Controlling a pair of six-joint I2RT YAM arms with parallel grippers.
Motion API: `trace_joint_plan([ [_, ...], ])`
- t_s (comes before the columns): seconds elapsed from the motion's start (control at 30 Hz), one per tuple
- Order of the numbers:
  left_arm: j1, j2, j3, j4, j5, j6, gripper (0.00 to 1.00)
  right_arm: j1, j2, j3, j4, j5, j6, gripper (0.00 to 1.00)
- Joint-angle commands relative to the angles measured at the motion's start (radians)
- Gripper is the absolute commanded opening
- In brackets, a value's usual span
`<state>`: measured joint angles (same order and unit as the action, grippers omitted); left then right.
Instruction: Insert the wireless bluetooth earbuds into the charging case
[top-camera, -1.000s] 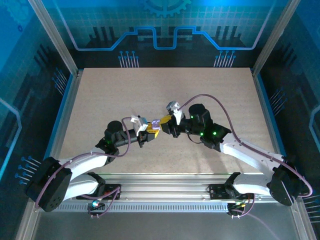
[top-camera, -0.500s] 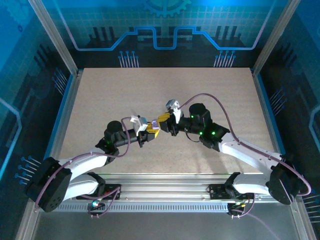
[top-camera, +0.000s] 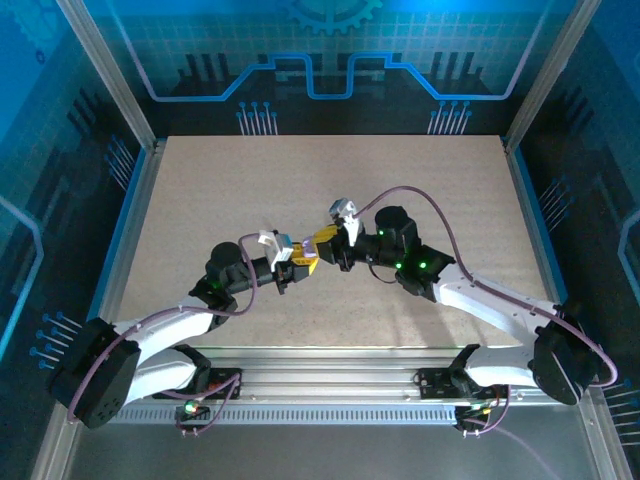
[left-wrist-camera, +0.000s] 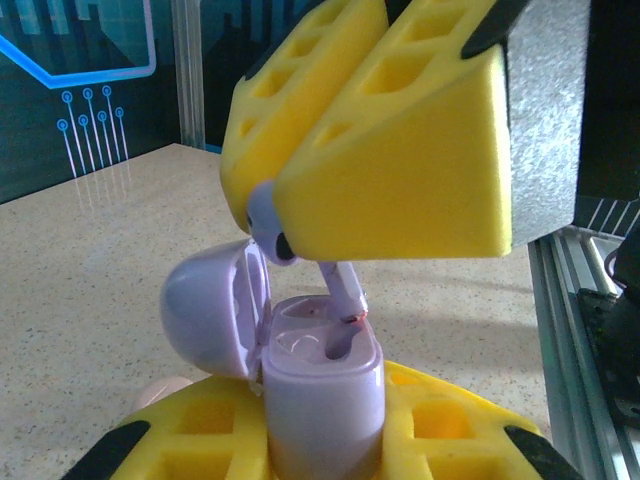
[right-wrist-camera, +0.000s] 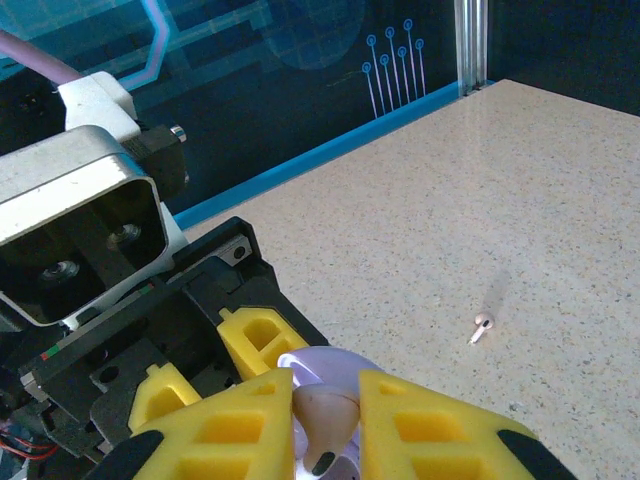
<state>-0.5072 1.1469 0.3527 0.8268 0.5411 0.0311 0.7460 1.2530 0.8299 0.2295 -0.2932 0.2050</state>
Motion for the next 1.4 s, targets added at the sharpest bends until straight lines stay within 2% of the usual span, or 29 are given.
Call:
trace_joint_plan([
  [0.0, -0.008, -0.019, 0.002, 0.067, 0.028, -0.01, 0.12, 0.01, 0.007, -0.018, 0.034, -0.016, 0.013, 0.2],
  [0.3, -0.008, -0.018, 0.002, 0.072, 0.017, -0.024, 0.12, 0.023, -0.026, -0.037, 0.083, 0.005, 0.007, 0.2],
  [0.67, -0.008, -0.001, -0.001, 0.155, 0.02, -0.093, 0.12, 0.043, -0.046, -0.074, 0.136, 0.052, -0.007, 0.2],
  [1.37, -0.014, 0.038, 0.004, 0.175, 0.04, -0.084, 0.12, 0.046, -0.029, -0.024, 0.183, 0.097, -0.041, 0.2],
])
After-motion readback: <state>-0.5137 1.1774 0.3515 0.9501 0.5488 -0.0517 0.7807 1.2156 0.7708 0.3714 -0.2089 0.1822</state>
